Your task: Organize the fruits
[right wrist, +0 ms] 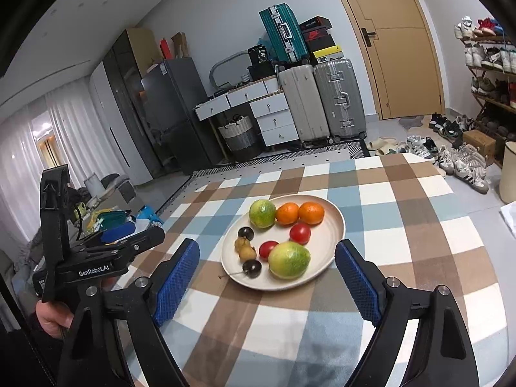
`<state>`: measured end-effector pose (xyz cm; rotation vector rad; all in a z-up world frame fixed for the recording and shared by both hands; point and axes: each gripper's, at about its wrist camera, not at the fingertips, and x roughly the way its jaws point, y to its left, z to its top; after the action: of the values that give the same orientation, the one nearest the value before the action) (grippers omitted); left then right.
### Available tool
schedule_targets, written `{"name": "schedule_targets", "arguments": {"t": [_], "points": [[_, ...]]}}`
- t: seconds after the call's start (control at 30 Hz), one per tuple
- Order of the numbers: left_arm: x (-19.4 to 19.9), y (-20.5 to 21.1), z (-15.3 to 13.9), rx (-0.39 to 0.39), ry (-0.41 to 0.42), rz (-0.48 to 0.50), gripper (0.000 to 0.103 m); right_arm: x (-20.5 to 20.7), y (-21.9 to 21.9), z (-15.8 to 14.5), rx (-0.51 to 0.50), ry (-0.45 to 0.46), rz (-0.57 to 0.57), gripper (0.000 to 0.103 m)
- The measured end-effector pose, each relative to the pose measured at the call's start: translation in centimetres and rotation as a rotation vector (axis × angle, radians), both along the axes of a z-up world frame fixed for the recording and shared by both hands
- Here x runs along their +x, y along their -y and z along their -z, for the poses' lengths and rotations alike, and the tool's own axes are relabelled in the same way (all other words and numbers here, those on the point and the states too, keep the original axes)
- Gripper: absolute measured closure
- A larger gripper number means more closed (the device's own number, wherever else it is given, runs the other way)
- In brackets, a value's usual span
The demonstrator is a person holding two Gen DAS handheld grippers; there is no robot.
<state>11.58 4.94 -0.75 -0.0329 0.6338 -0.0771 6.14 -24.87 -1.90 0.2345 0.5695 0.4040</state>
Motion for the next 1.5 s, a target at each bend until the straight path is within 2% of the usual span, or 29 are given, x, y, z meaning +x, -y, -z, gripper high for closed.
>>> {"name": "schedule_targets", "arguments": {"t": [0.13, 0.2, 0.6, 0.8, 1.03, 1.5], "points": [[-1.4, 0.0, 0.5, 0.047, 0.053, -0.035, 0.001, -1.1, -0.1, 0.3, -0.032, 0.013, 0.009, 0.011], [-1.9, -0.1, 0.8, 0.041, 0.048, -0.04, 0.001, -1.6, 0.1, 0.5, -0.033, 0.015, 0.019, 0.007], [-4.0, -1.0, 0.0, 0.038, 0.094, -0.097, 0.001, -3.2, 1.2, 0.5, -0.038, 0.045, 0.045, 0.004], [-5.0, -1.4, 0.0, 0.014, 0.083, -0.118, 0.001, -3.7, 1.4, 0.6, -0.031, 0.049, 0.043, 0.004], [-5.3, -1.2, 0.2, 0.02, 0.075, -0.128, 0.001, -3.9, 1.6, 0.3, -0.03, 0.052, 0.046, 0.003], [-5.2, -0.6, 0.4, 0.011, 0.061, -0.107, 0.001, -3.5, 1.4, 0.3, -0.033, 0.04, 0.042, 0.001]]}}
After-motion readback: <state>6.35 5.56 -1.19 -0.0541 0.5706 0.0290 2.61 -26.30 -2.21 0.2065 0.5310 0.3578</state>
